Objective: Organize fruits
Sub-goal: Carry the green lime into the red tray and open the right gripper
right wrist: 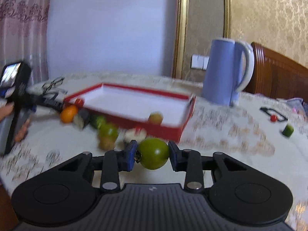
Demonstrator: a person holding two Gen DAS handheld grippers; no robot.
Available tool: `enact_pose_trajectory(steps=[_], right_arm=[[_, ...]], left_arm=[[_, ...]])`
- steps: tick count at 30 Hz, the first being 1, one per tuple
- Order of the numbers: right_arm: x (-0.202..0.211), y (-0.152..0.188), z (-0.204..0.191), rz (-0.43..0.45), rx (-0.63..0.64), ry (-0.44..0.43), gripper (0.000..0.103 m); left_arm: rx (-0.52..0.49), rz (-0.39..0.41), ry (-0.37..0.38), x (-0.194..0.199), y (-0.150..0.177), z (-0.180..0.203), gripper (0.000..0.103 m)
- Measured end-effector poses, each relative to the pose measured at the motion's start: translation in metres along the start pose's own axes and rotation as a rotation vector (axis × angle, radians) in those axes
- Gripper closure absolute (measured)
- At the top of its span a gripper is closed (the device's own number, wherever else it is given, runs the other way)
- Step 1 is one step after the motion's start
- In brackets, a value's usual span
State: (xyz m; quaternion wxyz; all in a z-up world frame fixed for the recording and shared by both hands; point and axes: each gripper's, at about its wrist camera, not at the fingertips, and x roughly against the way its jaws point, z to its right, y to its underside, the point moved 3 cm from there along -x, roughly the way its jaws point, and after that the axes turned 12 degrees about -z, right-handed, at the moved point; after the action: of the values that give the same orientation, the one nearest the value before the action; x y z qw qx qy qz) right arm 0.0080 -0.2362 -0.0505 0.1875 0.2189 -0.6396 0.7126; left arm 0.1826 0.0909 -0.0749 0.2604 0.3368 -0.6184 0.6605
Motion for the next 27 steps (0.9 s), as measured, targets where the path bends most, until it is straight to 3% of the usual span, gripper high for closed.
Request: enact_pose_trajectory(steps=[7,13,18,27], right_arm=[[-0.051,-0.054,0.024,0.012,-0.035,0.043,0.069],[-0.107,-0.089,0.034,-0.036,-0.038,0.075,0.069],[-0.153,-0.095,0.039,-0.121,-0.074,0.063,0.069],[-0.175,-0.088,0.042,-0.181,-0.099,0.050,0.068]], left_arm=[[0.001,0.000,0.000,0.000,0.000,0.000,0.000],[0.000,0.000,0.000,0.000,0.000,0.000,0.000],[0.001,0.000,0.001,-0.001,0.000,0.000,0.000],[0.001,0.000,0.001,0.000,0.000,0.000,0.000]])
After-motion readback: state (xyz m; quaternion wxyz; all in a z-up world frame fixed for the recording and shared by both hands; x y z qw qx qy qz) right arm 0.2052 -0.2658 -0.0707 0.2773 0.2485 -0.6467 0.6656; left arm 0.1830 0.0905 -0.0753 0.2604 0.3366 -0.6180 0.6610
